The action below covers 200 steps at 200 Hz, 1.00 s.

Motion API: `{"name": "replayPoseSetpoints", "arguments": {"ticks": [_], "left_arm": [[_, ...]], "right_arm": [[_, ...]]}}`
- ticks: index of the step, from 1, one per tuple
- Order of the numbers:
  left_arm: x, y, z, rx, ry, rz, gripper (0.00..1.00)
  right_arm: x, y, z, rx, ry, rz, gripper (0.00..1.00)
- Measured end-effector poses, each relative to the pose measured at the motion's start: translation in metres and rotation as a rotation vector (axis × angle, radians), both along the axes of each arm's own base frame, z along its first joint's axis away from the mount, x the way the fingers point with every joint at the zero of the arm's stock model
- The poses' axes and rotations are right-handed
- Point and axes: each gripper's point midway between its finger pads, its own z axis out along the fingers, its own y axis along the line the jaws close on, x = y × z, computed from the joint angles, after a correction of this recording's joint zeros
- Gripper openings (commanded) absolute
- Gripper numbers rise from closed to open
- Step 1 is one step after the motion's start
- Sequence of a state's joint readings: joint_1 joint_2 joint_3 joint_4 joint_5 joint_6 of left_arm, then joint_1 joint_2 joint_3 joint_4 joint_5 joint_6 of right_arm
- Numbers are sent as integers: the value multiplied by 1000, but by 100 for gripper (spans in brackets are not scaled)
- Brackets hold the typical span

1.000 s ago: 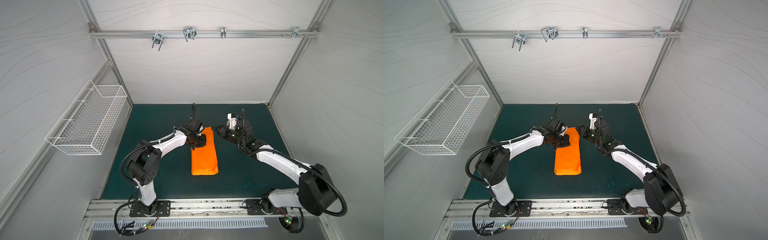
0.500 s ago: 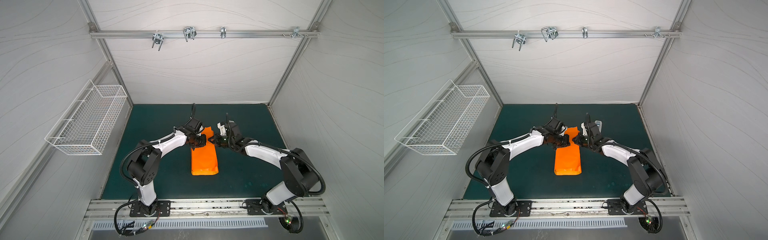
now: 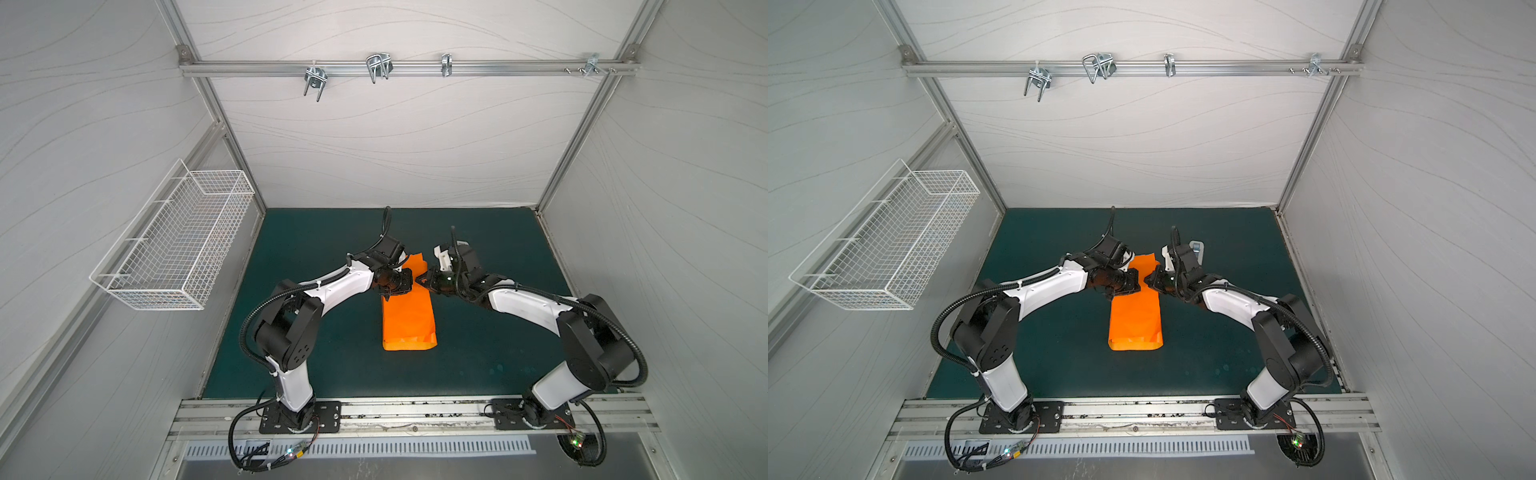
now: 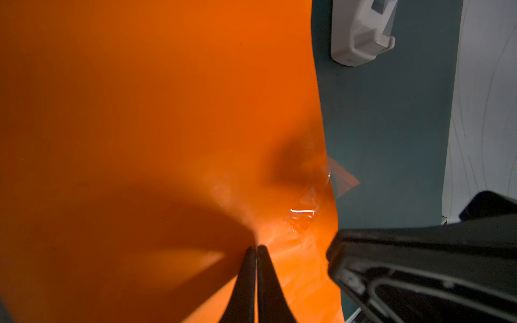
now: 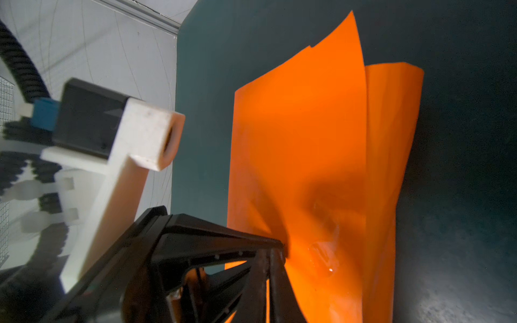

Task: Wrap a gift box in wrapping paper
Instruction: Wrap the gift box with the wrapping paper.

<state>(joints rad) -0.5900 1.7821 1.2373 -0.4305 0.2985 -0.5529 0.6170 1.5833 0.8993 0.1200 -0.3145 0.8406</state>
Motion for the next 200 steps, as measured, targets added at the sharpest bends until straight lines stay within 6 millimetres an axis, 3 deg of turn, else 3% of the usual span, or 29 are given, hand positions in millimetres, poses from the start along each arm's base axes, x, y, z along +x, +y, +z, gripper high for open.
{"name": "replayPoseSetpoints", "arguments": {"ticks": [200], "left_arm": [[0,0,0,0,0,0,8]], "right_arm": [[6,-22,-29,-41,57,-58,6]]}}
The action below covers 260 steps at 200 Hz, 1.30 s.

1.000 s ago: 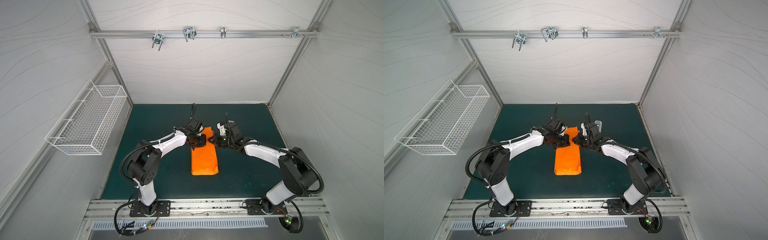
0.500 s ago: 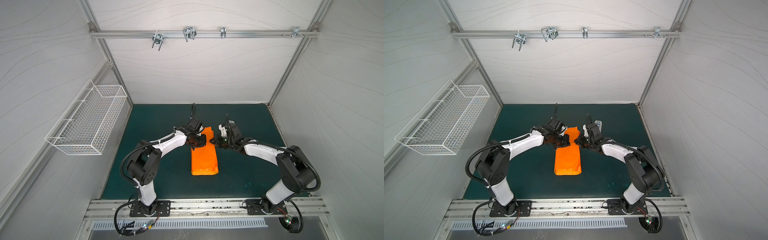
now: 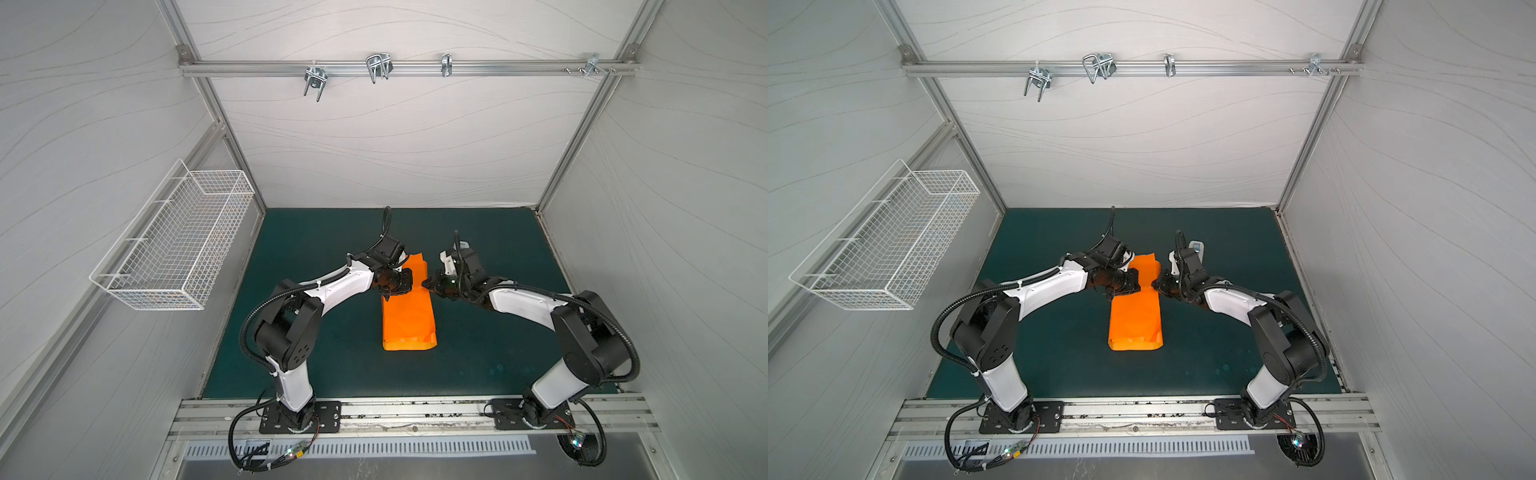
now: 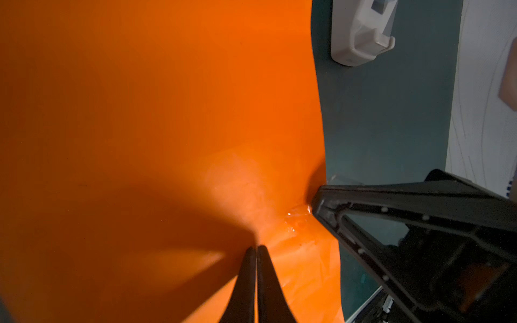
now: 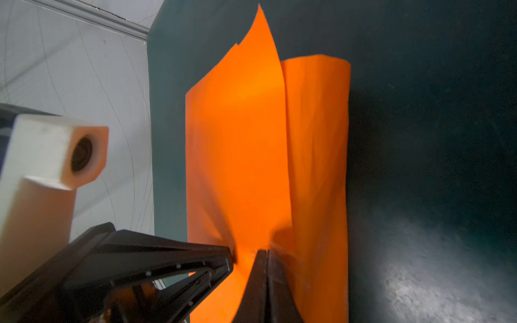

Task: Wrap a gift box in wrapping paper
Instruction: Wrap the gift box with the wrapping paper.

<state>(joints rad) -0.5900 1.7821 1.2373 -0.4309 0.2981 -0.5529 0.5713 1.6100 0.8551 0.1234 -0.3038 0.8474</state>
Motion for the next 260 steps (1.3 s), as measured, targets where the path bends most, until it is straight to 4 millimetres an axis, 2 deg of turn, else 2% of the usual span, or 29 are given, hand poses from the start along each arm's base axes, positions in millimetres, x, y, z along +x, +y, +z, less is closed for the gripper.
{"name": "replayPoseSetpoints", "arguments": {"ticks": [71,129,231,260], "left_arm": [[0,0,0,0,-1,0,8],[0,0,0,0,-1,0,8],[0,0,0,1,-1,0,8],[0,0,0,1,-1,0,8]], "right_arm": [[5,-5,-1,14,-5,-13,5],[13,-19,-9,-1,13,-52,5],[11,-18,-14,-6,26,-46,3],[11,-27,-16,-28,36,-70,6]]}}
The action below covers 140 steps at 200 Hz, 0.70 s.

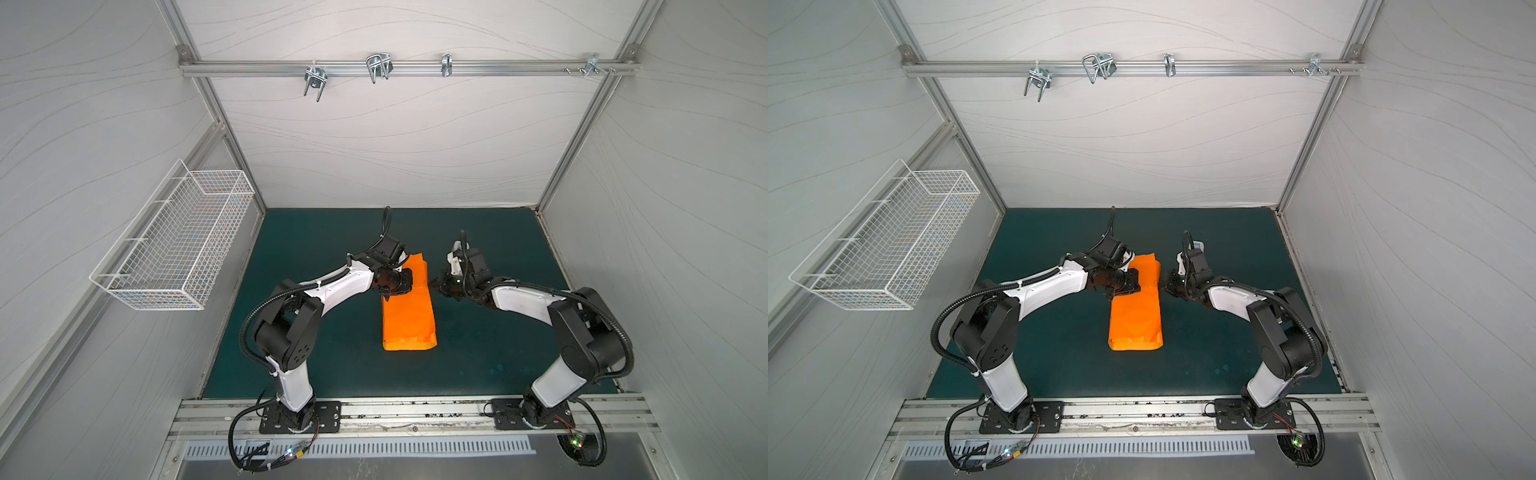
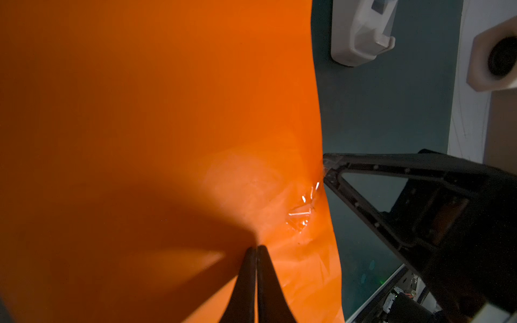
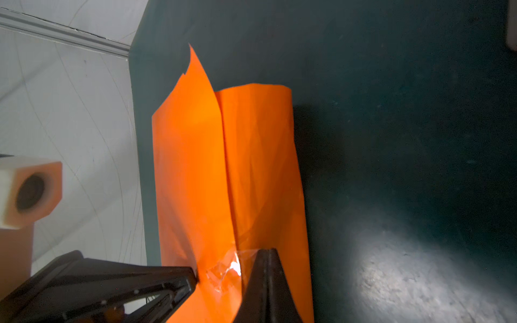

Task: Wrap a gift box in wrapping paper
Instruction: Wrap the gift box with the wrapping paper.

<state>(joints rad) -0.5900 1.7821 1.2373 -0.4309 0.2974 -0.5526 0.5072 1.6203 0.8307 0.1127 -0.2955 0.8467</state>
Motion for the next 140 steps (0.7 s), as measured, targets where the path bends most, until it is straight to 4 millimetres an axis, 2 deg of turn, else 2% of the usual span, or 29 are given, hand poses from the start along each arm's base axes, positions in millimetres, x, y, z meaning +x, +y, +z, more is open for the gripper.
{"name": "replayPoseSetpoints", "arguments": {"ticks": [23,51,91,140], "left_arm": [[0,0,0,0,0,0,8],[0,0,0,3,2,0,8],[0,-1,0,6,3,-1,8],[0,0,-1,10,1,0,8]], "right_arm": [[-2,-13,10,-17,-13,-26,11],[0,-18,29,-10,-64,-28,12],[1,-4,38,5,-69,12,12],[-1,20,38,4,-70,78,3]]}}
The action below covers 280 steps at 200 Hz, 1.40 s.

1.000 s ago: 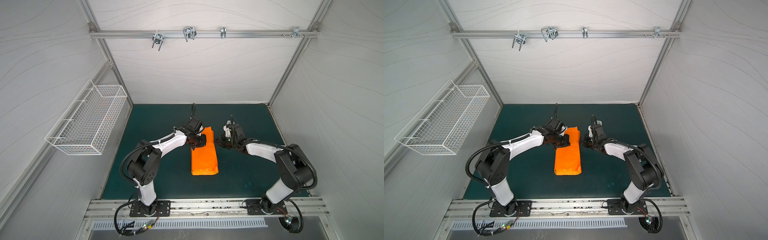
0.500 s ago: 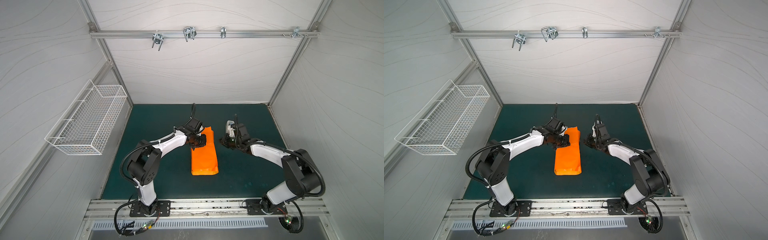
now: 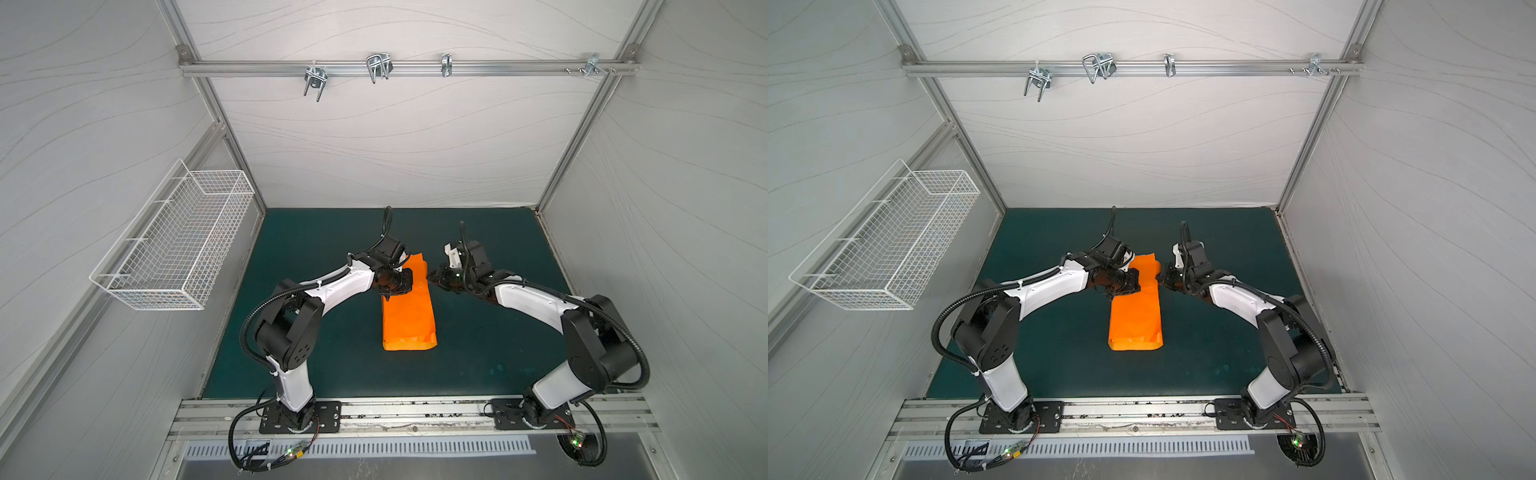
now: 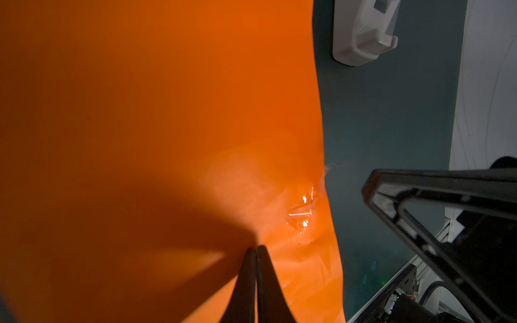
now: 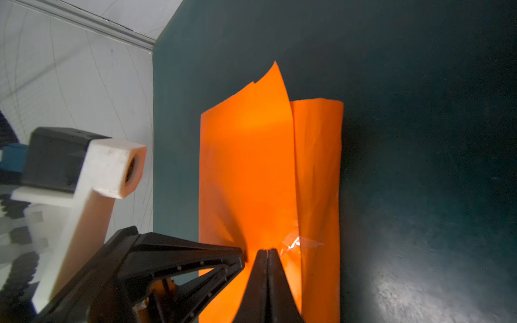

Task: Wrap a gift box in wrapping paper
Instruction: Wrap the gift box with the wrapping paper.

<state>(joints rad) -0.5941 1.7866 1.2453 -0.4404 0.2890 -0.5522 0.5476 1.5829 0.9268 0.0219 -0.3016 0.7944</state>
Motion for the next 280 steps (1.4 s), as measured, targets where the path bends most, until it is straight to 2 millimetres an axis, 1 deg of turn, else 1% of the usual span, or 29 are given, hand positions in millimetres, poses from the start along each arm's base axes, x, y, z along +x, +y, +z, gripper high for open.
{"name": "replayPoseSetpoints", "arguments": {"ticks": [20,50,84,169,280], "left_arm": [[0,0,0,0,0,1,8],[0,0,0,1,0,0,8],[0,0,0,1,-1,0,8],[0,0,0,3,-2,1,8],[0,0,0,4,-3,1,8]], "right_arm": [[0,4,-5,-8,10,7,2],[0,2,-15,-28,30,0,0],[0,1,-26,-44,52,-4,0],[1,3,-27,-36,55,-10,0],[3,0,-27,-38,54,-31,0]]}}
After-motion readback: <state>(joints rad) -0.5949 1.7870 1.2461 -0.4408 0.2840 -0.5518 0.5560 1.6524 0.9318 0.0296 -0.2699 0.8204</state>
